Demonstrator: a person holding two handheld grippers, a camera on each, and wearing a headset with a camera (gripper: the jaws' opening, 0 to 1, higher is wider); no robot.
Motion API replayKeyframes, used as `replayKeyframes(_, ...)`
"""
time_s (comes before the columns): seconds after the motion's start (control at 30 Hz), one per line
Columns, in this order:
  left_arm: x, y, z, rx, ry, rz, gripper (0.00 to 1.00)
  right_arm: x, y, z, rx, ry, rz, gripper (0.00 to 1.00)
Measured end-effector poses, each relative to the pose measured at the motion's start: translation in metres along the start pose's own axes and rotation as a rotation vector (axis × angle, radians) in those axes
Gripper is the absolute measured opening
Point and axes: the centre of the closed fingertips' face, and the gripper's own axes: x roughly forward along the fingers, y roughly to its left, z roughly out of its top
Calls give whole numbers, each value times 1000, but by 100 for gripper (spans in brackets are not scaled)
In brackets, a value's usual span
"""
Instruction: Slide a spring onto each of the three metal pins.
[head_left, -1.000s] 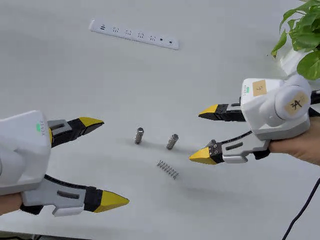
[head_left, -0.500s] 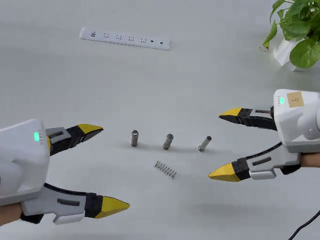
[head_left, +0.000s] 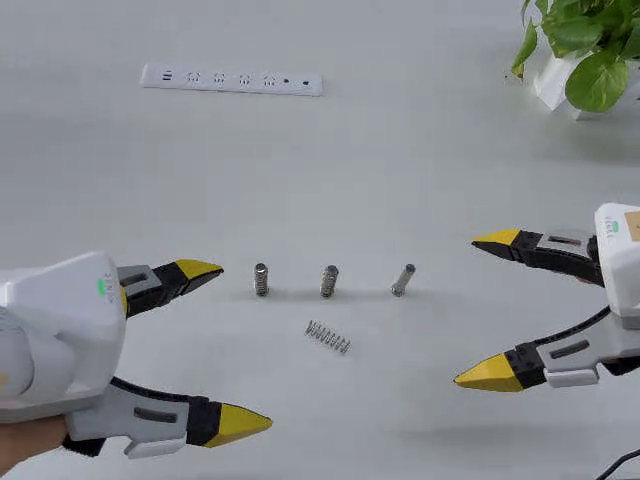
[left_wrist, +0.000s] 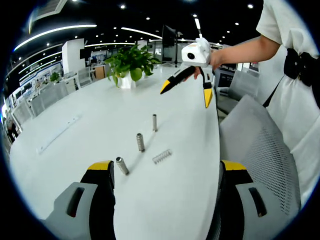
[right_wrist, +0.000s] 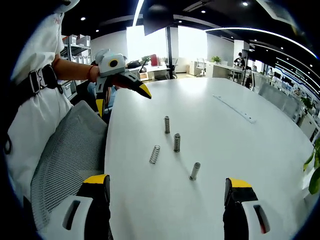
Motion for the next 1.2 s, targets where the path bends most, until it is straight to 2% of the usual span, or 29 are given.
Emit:
replayKeyframes(0.23, 19, -2, 1, 38, 33, -56, 79, -6, -2, -9, 30, -10, -22, 94)
replayKeyframes(0.47, 42, -5, -13, 147, 155, -114, 68, -11, -4, -19, 53, -13, -41, 93)
replayKeyframes(0.73, 72, -12, -19, 197, 196, -157, 53, -13, -1, -26, 73, -16, -48, 92)
replayKeyframes(0.83, 81, -9, -25, 199, 221, -152, 45, -14, -2, -30, 78, -13, -52, 91)
replayKeyframes(0.9, 86, -5, -28, 224, 245, -140, 42, -15, -3, -31, 85, -19, -61, 90)
replayKeyframes(1.03, 93, 0, -34, 231, 281, -123, 37, -16, -3, -32, 100, -25, -71, 89)
replayKeyframes(1.2, 102, -1, -38, 225, 297, -129, 35, -17, -2, -35, 108, -26, -72, 88)
